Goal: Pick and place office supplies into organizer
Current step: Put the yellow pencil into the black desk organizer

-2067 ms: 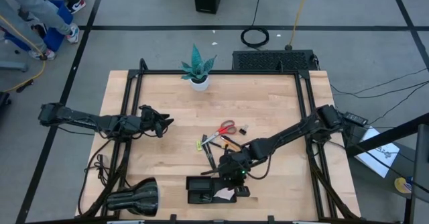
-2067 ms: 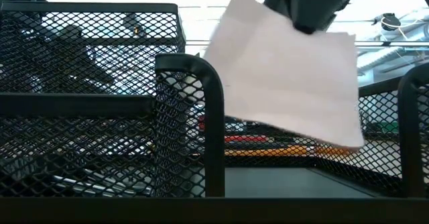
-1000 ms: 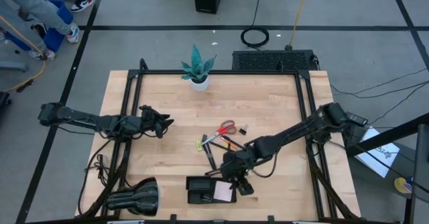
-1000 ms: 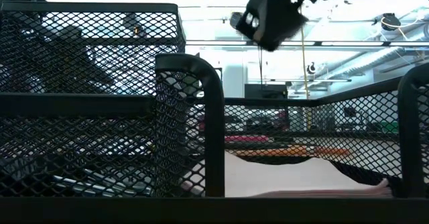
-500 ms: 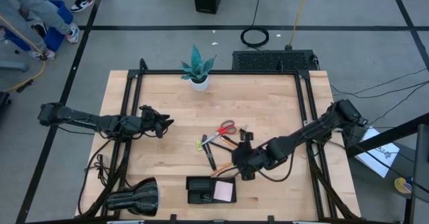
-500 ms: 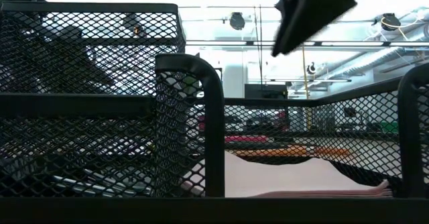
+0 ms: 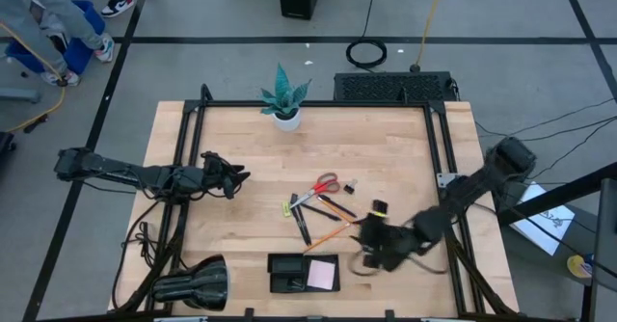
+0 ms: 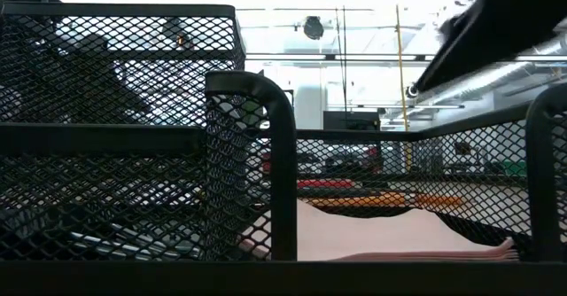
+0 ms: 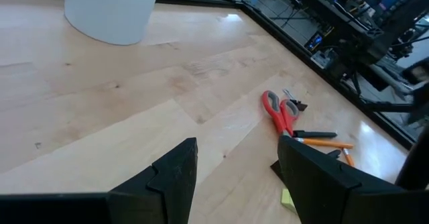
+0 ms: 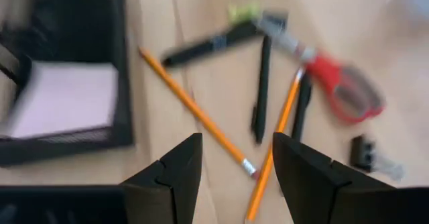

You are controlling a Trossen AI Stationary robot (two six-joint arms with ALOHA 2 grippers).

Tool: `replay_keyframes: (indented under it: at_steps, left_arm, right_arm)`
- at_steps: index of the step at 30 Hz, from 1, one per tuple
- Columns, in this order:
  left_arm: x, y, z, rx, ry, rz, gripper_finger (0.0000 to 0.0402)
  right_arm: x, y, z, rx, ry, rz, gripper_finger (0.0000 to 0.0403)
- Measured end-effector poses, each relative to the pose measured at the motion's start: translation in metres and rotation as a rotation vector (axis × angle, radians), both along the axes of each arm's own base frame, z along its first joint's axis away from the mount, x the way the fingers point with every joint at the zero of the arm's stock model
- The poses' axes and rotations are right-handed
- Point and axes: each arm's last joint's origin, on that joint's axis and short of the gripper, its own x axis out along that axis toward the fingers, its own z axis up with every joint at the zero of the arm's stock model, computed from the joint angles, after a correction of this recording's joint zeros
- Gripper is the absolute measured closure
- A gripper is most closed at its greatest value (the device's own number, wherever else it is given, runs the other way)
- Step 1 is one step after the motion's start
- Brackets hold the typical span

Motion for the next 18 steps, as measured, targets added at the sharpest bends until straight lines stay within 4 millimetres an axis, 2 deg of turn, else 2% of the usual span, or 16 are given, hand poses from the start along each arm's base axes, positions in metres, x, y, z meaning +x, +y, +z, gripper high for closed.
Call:
replay_keyframes:
  at_steps: [2, 4, 8, 13, 18]
  left_arm:
    - [0.000, 0.000, 0.000, 0.001, 0.000, 0.001, 0.0190]
    - [0.000, 0.000, 0.000, 0.001, 0.000, 0.002, 0.0190]
    - [0.000, 0.000, 0.000, 0.000, 0.000, 0.003, 0.0190]
    - [0.000, 0.001, 0.000, 0.008, -0.002, 0.025, 0.0190]
    - [0.000, 0.001, 0.000, 0.010, -0.002, 0.028, 0.0190]
  right_arm:
    - [-0.021, 0.003, 0.005, -0.024, -0.132, -0.035, 0.0234]
    - [-0.042, 0.003, 0.001, -0.035, -0.270, -0.084, 0.0236]
    - [-0.072, -0.004, -0.036, 0.075, -0.422, -0.120, 0.0238]
    - [-0.079, -0.025, -0.068, 0.271, -0.494, -0.127, 0.0238]
    - [-0.078, -0.037, -0.077, 0.437, -0.523, -0.060, 0.0238]
